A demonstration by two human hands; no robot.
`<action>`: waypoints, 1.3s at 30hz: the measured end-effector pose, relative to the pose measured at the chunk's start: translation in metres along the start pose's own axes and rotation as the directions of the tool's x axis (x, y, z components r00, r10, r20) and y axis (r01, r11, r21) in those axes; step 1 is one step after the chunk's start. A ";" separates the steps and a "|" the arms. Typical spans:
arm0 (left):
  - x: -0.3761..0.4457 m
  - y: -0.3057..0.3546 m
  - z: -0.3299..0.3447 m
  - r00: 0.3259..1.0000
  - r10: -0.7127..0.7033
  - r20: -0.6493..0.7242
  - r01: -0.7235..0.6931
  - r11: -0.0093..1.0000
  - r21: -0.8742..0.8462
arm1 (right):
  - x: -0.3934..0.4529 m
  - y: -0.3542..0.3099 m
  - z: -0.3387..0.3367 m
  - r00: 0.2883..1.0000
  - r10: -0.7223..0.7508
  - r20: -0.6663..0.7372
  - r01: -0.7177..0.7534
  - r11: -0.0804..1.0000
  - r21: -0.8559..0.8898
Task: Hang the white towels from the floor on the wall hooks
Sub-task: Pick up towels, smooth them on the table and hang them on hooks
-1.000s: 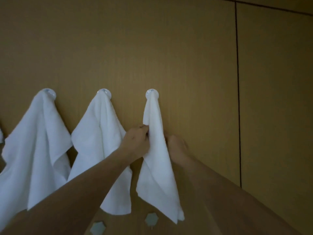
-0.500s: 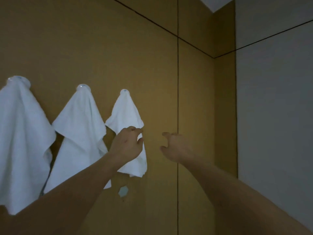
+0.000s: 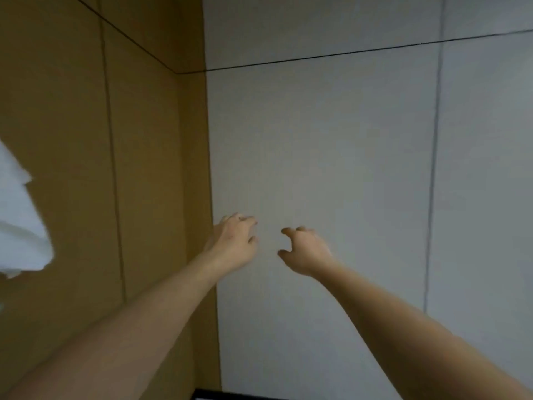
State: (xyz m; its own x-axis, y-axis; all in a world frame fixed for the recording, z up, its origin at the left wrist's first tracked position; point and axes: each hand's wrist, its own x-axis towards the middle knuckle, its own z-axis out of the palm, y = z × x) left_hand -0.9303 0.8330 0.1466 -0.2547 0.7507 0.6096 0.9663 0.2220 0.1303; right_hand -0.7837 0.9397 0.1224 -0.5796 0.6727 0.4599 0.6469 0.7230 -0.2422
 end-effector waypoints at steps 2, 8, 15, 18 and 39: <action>0.003 0.069 0.028 0.997 0.077 0.028 -0.076 0.996 -0.045 | -0.039 0.066 -0.022 0.996 0.091 -0.008 -0.092 0.995 -0.040; -0.024 0.304 0.108 0.945 0.299 0.132 -0.263 0.936 -0.232 | -0.186 0.260 -0.097 0.921 0.389 -0.014 -0.387 0.912 -0.138; -0.083 0.561 0.180 0.792 0.556 0.252 -0.417 0.794 -0.442 | -0.363 0.434 -0.190 0.734 0.676 -0.065 -0.674 0.715 -0.186; -0.109 0.656 0.198 0.688 0.671 0.277 -0.490 0.711 -0.504 | -0.432 0.487 -0.222 0.625 0.775 -0.095 -0.776 0.602 -0.190; -0.171 1.142 0.400 0.085 0.975 0.206 -0.580 0.217 -0.786 | -0.702 0.841 -0.314 -0.140 0.971 -0.193 -0.989 -0.147 -0.023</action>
State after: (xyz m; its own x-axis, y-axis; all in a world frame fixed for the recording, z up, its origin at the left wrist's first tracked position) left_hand 0.2011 1.2072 -0.1214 0.9125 0.4086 0.0181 0.3864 -0.8759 0.2890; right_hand 0.3232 1.0263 -0.1360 0.8049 0.5778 -0.1351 0.4893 -0.7751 -0.3997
